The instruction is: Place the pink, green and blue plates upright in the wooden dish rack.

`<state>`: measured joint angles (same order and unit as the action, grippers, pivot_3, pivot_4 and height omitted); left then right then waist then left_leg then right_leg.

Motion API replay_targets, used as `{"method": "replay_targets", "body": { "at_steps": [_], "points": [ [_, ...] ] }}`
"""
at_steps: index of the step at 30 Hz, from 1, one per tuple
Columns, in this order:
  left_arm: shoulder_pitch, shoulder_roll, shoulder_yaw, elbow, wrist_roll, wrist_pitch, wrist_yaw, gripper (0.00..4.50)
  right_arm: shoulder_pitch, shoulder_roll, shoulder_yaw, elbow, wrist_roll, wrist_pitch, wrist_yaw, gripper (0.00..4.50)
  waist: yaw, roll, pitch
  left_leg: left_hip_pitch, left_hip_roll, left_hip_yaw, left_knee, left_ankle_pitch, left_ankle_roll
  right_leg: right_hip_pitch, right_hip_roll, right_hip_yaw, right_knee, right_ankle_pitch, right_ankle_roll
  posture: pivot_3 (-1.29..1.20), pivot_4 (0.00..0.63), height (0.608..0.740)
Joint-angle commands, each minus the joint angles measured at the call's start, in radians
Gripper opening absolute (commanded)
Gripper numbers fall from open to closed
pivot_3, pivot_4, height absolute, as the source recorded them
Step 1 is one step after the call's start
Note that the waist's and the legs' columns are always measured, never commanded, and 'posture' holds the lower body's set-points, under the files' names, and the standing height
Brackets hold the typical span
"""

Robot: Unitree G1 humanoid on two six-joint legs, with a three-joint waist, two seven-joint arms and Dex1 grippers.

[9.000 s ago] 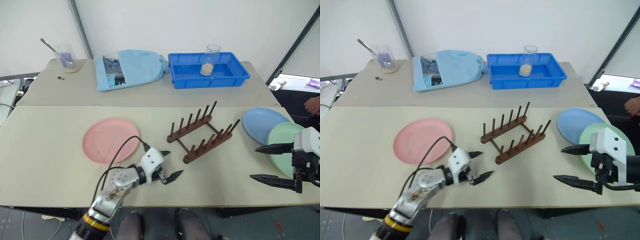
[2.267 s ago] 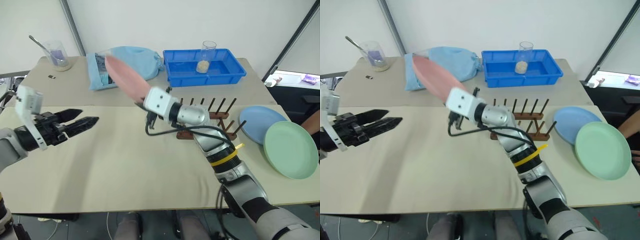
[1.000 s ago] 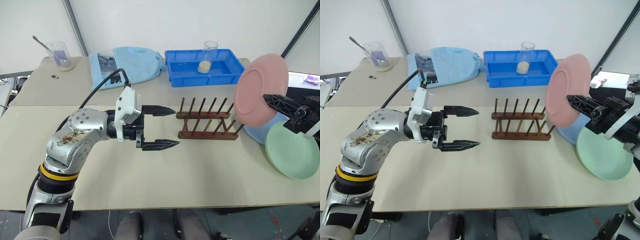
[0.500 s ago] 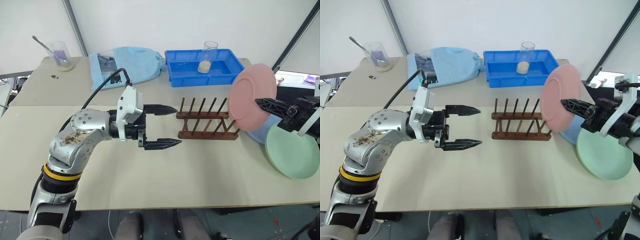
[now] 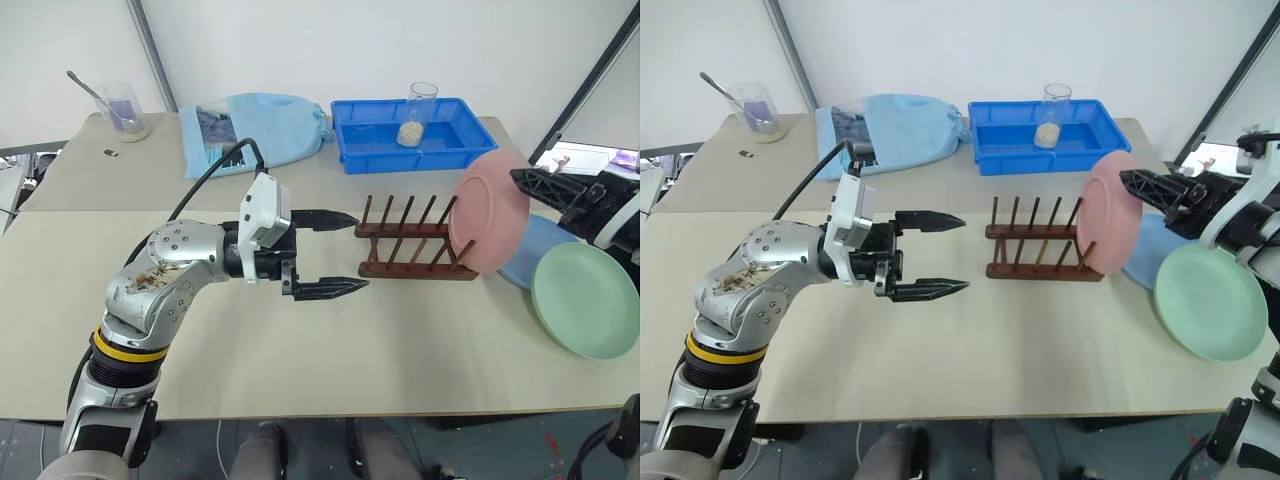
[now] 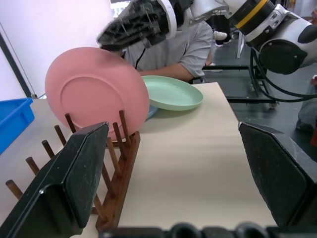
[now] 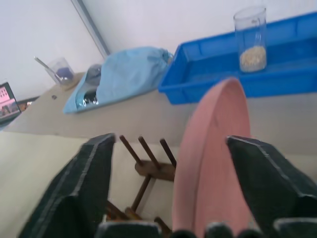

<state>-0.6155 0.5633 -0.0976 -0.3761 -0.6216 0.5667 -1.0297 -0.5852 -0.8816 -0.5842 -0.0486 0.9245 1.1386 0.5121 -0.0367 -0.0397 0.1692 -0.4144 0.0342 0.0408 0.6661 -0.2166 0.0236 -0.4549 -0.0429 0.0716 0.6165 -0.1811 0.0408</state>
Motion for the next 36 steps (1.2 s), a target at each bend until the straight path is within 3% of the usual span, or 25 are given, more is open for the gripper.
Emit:
{"method": "replay_targets", "body": {
  "at_steps": [1, 3, 6, 10, 13, 19, 26, 31, 36],
  "points": [
    [0.006, 0.004, 0.001, -0.031, 0.007, -0.009, 0.012, 4.50, 0.048, -0.120, -0.085, -0.062, -0.047, -0.070, 0.049, 4.48, 0.008, 0.000, 0.000, -0.001, 0.000, 0.000, 0.000, 0.000, 0.000, 0.000, 0.000, 0.000, 0.000, 0.000, 0.000, 0.00, 0.150, 0.740],
    [0.020, 0.008, -0.014, -0.032, 0.033, -0.009, 0.027, 4.50, 0.228, -0.213, -0.088, -0.134, -0.148, -0.145, 0.159, 4.48, 0.024, 0.001, -0.001, -0.001, 0.000, 0.000, 0.000, 0.000, 0.000, 0.000, 0.000, 0.000, -0.002, 0.000, 0.000, 0.00, 0.150, 0.740],
    [0.041, 0.004, -0.027, -0.039, 0.043, -0.021, 0.026, 4.50, 0.440, -0.257, -0.134, -0.215, -0.236, -0.229, 0.253, 4.48, 0.026, 0.001, -0.001, -0.001, 0.000, 0.000, 0.000, -0.001, 0.001, 0.002, 0.000, -0.001, -0.004, 0.000, 0.000, 0.00, 0.150, 0.740],
    [0.051, -0.031, -0.044, -0.040, 0.017, -0.023, 0.008, 4.50, 0.733, -0.215, -0.226, -0.367, -0.387, -0.324, 0.319, 4.48, 0.025, 0.003, -0.002, -0.001, -0.001, 0.000, 0.005, -0.001, 0.001, 0.004, -0.001, 0.001, -0.004, 0.001, 0.005, 0.00, 0.150, 0.740],
    [0.058, -0.035, -0.078, -0.034, 0.031, -0.050, -0.040, 4.50, 0.879, -0.146, -0.218, -0.461, -0.471, -0.362, 0.291, 4.48, 0.022, 0.003, -0.002, 0.003, 0.000, -0.001, 0.009, -0.001, 0.001, 0.010, 0.000, 0.000, -0.003, -0.001, 0.003, 0.00, 0.150, 0.740],
    [0.039, -0.040, -0.133, 0.004, 0.080, -0.130, -0.112, 4.50, 0.898, -0.038, -0.061, -0.499, -0.597, -0.403, 0.152, 4.48, 0.017, 0.005, -0.004, 0.009, 0.000, -0.001, 0.011, -0.001, 0.001, 0.016, 0.000, 0.001, -0.004, -0.003, -0.002, 0.00, 0.150, 0.740],
    [0.011, -0.048, -0.162, 0.038, 0.115, -0.174, -0.160, 4.50, 0.792, -0.005, 0.114, -0.311, -0.740, -0.458, 0.031, 4.48, 0.022, 0.006, -0.004, 0.007, -0.001, -0.001, 0.010, -0.001, 0.001, 0.016, 0.000, 0.001, -0.005, -0.004, -0.002, 0.00, 0.150, 0.740],
    [0.012, -0.055, -0.172, 0.043, 0.133, -0.196, -0.168, 4.50, 0.724, 0.020, 0.176, -0.235, -0.772, -0.426, -0.011, 3.03, 0.023, 0.006, -0.004, 0.007, -0.001, -0.001, 0.010, -0.002, 0.002, 0.016, 0.000, 0.001, -0.005, -0.004, -0.002, 0.00, 0.150, 0.740],
    [0.013, -0.065, -0.172, 0.047, 0.140, -0.206, -0.164, 4.50, 0.696, 0.041, 0.194, -0.227, -0.774, -0.369, -0.033, 1.22, 0.022, 0.006, -0.004, 0.007, -0.001, -0.002, 0.010, -0.002, 0.002, 0.016, 0.000, 0.001, -0.005, -0.004, -0.002, 0.00, 0.150, 0.740]
  ]
}}
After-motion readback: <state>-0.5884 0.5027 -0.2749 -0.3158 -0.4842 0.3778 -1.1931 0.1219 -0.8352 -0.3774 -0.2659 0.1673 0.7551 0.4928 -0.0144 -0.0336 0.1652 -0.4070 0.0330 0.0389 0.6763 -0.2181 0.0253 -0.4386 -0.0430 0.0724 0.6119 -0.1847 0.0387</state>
